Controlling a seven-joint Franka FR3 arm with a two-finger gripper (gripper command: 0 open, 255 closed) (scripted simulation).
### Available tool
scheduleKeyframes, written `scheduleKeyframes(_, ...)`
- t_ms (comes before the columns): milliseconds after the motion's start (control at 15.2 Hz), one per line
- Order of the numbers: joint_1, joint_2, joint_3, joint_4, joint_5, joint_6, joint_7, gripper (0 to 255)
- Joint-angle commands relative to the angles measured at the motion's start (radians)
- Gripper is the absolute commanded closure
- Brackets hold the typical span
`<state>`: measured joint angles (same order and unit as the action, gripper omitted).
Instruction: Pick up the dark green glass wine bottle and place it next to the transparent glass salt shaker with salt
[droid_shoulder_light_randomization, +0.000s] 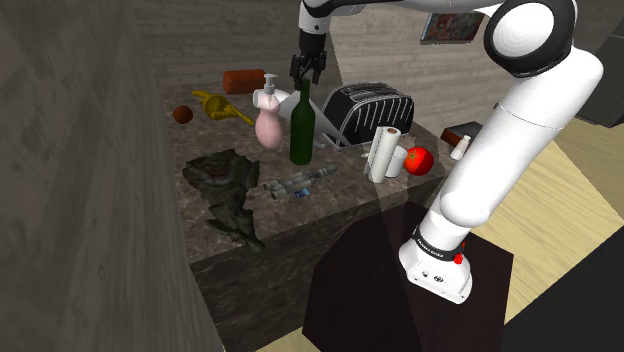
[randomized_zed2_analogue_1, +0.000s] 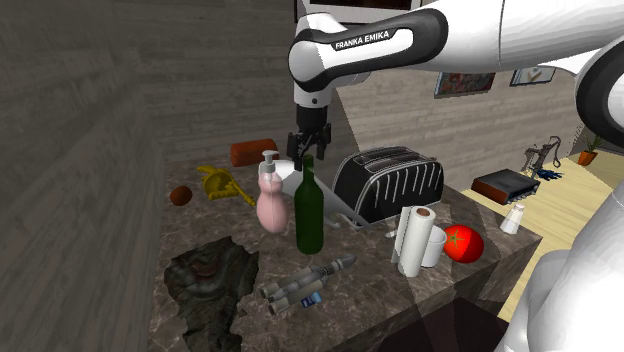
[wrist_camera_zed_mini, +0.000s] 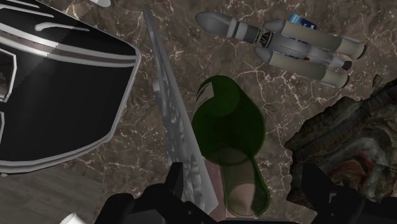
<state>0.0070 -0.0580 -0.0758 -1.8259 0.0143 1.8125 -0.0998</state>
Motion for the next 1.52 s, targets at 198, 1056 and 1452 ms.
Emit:
scheduleKeyframes(198, 0.0, 0.0, 0.0, 0.0, 0.0, 0.0, 0.0, 255)
scheduleKeyframes(1056, 0.0, 0.003, 0.0, 0.057, 0.0, -0.054, 0.001, 255)
scheduleKeyframes(1452, 0.0, 0.014, 0.0, 0.151, 0.001, -0.137, 0.001, 255)
